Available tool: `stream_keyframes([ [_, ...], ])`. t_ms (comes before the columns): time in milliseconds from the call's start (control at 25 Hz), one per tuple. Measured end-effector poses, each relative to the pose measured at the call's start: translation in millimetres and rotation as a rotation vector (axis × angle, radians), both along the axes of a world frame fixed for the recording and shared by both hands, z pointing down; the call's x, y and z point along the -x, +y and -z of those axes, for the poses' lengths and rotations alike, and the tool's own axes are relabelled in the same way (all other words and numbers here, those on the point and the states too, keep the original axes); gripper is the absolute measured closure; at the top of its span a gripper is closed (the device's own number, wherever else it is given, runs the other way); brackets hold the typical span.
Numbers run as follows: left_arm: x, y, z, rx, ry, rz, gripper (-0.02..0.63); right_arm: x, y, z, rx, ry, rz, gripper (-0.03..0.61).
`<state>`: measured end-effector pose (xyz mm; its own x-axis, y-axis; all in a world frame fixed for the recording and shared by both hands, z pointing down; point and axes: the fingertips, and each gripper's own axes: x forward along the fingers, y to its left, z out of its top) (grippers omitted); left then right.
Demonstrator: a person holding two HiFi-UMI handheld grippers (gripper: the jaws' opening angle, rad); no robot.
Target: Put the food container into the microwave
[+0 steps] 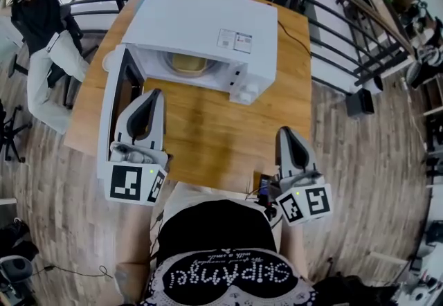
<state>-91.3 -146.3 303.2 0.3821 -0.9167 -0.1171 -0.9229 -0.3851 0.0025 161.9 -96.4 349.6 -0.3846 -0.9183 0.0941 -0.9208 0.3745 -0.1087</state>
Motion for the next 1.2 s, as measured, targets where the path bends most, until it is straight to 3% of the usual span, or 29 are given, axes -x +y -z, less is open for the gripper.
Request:
stream_keyframes([
  [240,0,32,7,-0.028,0.011,0.019,0.583,-9,10,9,-0.009,0.002,-0.009,0.543],
  [840,-21,92,3,-0.072,0.108,-0.065,0.583,-32,37,19,-0.012,-0.009,-0.063,0.543],
  [1200,-29,106,-8,-0.044,0.156,-0.086,0.583,-39,53,22,0.006,-0.007,-0.078,0.543],
])
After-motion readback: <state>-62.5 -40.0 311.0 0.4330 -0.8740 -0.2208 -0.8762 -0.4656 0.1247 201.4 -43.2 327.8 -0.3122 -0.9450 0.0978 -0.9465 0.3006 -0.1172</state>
